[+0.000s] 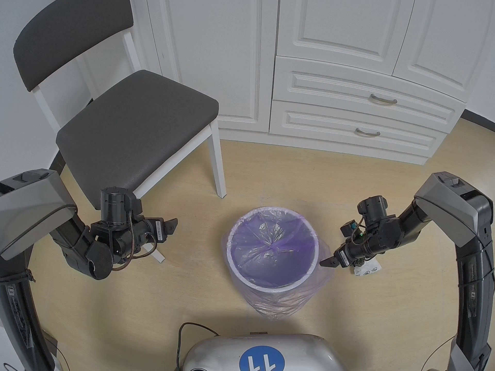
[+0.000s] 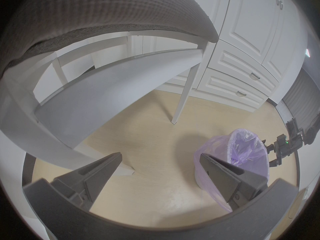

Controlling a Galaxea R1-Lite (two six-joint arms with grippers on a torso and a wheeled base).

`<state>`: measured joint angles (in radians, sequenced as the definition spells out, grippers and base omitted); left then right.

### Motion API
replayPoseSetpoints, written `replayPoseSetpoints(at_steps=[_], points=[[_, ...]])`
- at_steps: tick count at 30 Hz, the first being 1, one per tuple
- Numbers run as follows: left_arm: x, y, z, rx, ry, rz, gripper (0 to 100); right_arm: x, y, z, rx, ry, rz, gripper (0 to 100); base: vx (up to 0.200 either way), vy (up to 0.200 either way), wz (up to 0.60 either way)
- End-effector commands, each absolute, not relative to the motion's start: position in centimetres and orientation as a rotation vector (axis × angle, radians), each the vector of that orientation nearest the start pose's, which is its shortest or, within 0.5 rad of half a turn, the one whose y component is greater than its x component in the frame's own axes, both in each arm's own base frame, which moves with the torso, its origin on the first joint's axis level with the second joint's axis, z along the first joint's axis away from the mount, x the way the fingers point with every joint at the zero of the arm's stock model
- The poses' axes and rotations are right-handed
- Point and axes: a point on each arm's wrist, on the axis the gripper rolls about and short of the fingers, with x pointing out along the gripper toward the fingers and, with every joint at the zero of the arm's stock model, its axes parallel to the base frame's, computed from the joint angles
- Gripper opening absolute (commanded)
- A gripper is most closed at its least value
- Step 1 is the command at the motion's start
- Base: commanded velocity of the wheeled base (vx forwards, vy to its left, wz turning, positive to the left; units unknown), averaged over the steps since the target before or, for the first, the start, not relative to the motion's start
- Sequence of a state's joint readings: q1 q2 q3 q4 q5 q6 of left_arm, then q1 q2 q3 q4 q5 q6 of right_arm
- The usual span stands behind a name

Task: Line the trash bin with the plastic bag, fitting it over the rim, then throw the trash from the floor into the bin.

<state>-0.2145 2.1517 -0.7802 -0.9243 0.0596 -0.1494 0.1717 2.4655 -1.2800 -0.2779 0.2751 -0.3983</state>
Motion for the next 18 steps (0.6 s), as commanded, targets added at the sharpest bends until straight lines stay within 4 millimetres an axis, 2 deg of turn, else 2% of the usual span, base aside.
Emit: replayPoseSetpoints(at_steps=[1,2,6,7,11,15,18], points=[[35.8,-7.3,4.8,-0.09,0.459,-0.113,100,43.8,9.8,-4.3,-0.243,0.823,0.594,100,0.0,0.0,0.0],[36.0,-7.3,4.6,-0.092,0.448,-0.113,100,44.6,10.0,-4.5,-0.203,0.822,0.574,100,0.0,0.0,0.0],[36.2,-7.3,4.7,-0.097,0.407,-0.113,100,45.7,10.2,-4.8,-0.151,0.865,0.537,100,0.0,0.0,0.0],[36.2,-7.3,4.7,-0.096,0.393,-0.114,100,46.8,9.8,-4.9,-0.132,0.885,0.507,100,0.0,0.0,0.0],[36.0,-7.3,4.6,-0.096,0.396,-0.113,100,49.3,8.7,-7.2,-0.173,0.882,0.374,100,0.0,0.0,0.0],[36.0,-7.2,4.7,-0.098,0.395,-0.113,100,50.4,8.2,-9.2,-0.176,0.88,0.341,100,0.0,0.0,0.0],[36.1,-7.2,4.7,-0.103,0.388,-0.116,100,50.8,8.2,-9.4,-0.163,0.886,0.34,100,0.0,0.0,0.0]])
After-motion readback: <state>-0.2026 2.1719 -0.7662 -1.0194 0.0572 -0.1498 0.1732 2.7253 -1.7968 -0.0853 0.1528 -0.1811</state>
